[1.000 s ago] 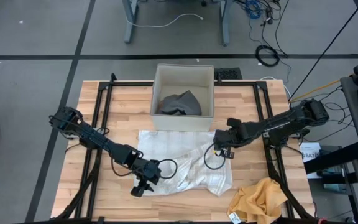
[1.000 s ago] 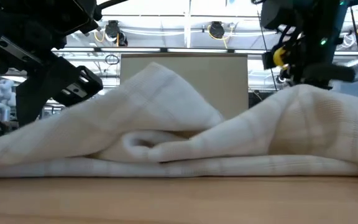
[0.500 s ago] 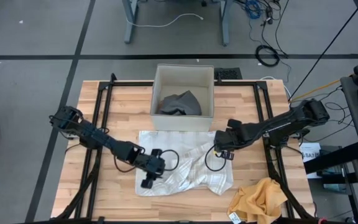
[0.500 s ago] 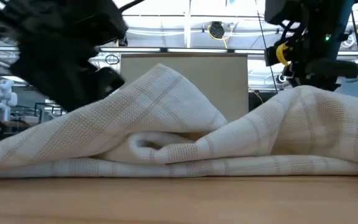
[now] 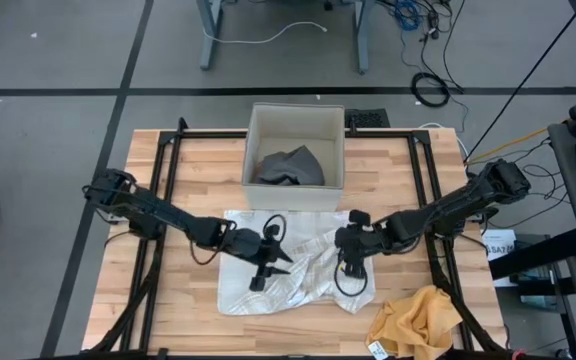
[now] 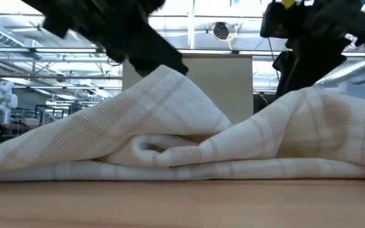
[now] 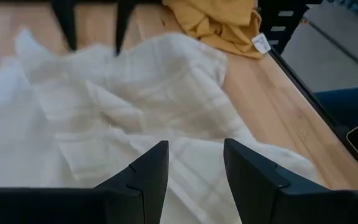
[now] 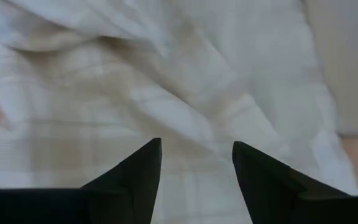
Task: Fold towel
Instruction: Fold the white patterned towel
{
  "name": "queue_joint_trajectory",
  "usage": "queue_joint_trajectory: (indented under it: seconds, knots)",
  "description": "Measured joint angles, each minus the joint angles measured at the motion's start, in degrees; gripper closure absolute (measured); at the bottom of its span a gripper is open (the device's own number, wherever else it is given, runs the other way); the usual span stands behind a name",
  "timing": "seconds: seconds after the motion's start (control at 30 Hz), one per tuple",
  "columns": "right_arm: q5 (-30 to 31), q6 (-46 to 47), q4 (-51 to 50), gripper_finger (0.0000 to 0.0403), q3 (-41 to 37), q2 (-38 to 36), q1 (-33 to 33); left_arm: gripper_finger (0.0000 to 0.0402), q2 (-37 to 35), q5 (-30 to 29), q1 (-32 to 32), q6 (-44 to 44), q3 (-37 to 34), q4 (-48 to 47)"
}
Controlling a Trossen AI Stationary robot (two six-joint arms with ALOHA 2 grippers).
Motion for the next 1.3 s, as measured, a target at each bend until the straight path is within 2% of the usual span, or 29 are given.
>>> queue_joint_trajectory:
  seconds: [0.1, 0.37, 0.63, 0.77, 0.87, 1.0, 1.17, 1.23, 1.3]
  knots:
    - [-0.02, -1.1, 3.31, 0.0221, 0.0, 2.24, 1.27, 0.0241, 2.93, 2.29, 1.77, -1.94, -0.04, 2.96]
    - [-0.24, 0.2, 4.53, 0.0232, 0.0, 8.69, 2.78, 0.0241, 6.53, 2.44, 3.79, -3.25, 0.84, 6.52]
    - [-1.61, -0.14, 9.93, 0.0234, 0.0, 14.45, 2.84, 0.0241, 11.21, 1.54, 4.57, -2.06, 7.34, -2.06]
    - [-1.81, -0.06, 10.42, 0.0234, -0.02, 15.36, 2.84, 0.0241, 14.19, -3.17, 4.73, -1.54, 11.48, -8.4]
    - [-2.62, 0.15, 10.51, 0.0234, -0.02, 15.3, 2.84, 0.0244, 14.86, -2.4, 4.75, 0.7, 13.36, -8.7]
    - [-2.82, 0.16, 10.12, 0.0234, -0.02, 15.3, 2.84, 0.0285, 14.71, -1.12, 4.73, 2.51, 15.2, -9.29]
    - [-2.82, -0.34, 10.12, 0.0234, -0.02, 15.28, 2.84, 0.0381, 14.71, 1.42, 5.03, 4.55, 16.48, -14.59]
    - [-2.84, -0.41, 10.12, 0.0234, -0.02, 15.28, 2.84, 0.0393, 14.73, 1.4, 5.29, 4.58, 16.44, -15.8]
    - [-2.82, -0.54, 10.12, 0.0234, -0.02, 15.28, 2.84, 0.0388, 14.73, 1.07, 5.08, 5.75, 16.44, -15.52]
